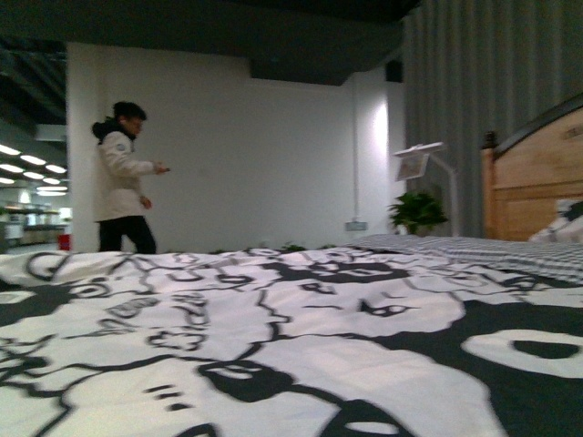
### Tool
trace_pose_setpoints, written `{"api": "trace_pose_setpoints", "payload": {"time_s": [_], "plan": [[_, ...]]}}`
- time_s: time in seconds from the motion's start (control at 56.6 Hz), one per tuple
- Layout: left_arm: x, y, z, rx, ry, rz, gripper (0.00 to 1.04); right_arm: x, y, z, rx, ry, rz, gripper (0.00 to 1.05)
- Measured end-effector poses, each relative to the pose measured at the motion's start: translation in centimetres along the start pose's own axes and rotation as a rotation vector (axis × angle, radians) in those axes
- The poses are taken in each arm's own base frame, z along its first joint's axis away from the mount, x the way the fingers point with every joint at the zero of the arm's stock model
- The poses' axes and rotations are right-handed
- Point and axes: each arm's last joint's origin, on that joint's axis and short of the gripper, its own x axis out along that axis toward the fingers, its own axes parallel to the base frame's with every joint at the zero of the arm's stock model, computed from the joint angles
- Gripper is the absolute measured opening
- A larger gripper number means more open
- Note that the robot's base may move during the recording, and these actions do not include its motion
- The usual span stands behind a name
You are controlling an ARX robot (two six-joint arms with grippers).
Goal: Put away toys
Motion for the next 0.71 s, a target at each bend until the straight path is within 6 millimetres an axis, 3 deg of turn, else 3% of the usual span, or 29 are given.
{"api": "trace_pose_setpoints", "payload": {"time_s": [0.707], "plan": [[0.0,-0.01,0.01,0.001,0.0,-0.003,0.98,0.0,-0.02,0.0,0.0,0.0,-0.006,0.09]]}}
